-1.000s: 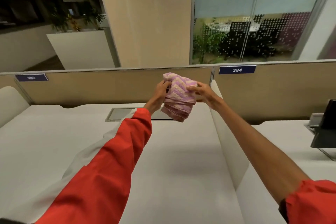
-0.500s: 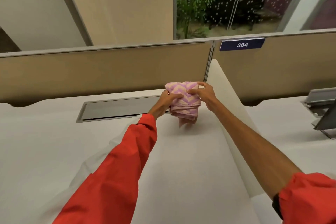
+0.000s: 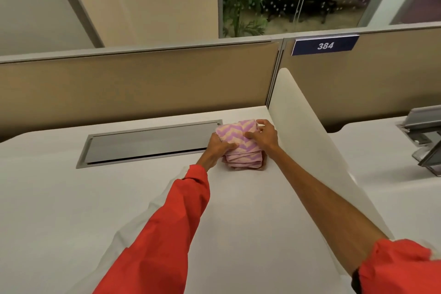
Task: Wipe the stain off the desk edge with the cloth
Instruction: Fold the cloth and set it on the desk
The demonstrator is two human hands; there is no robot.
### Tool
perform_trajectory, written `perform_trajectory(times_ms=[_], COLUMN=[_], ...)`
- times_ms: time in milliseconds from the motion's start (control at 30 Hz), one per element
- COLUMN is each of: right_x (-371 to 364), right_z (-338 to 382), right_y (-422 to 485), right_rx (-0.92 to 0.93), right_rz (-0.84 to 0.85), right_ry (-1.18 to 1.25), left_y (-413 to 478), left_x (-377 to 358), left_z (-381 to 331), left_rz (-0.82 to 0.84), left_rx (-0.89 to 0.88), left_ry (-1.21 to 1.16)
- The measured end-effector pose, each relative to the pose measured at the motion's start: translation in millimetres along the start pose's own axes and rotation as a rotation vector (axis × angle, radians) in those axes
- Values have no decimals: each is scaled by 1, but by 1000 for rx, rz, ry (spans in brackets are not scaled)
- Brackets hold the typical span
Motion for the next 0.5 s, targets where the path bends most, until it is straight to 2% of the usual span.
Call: perform_trajectory(times_ms=[100, 267, 400, 500], right_x=[-6, -12, -15, -21], right_z=[-10, -24, -24, -19], right_y=[-4, -14, -19, -24], right_rx=[30, 107, 295, 367], right_rz=[-3, -95, -165, -172], right_ry=[-46, -126, -287, -375], left_y=[4, -1, -5, -16], left_x=[0, 3, 4, -1], left_z=[17, 20, 23, 18], left_rz=[-93, -51, -124, -106], left_rx=[54, 73, -109, -199], left_ry=[72, 28, 289, 523])
Point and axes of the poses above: each hand's wrist, its own y-axis towards the middle knuckle, its own x-axis out of the back of the hand, z = x × y, the point moved 1 cm from there along y, towards the middle knuckle, and after that the axes turned 4 degrees about y, right-handed, at the moved point
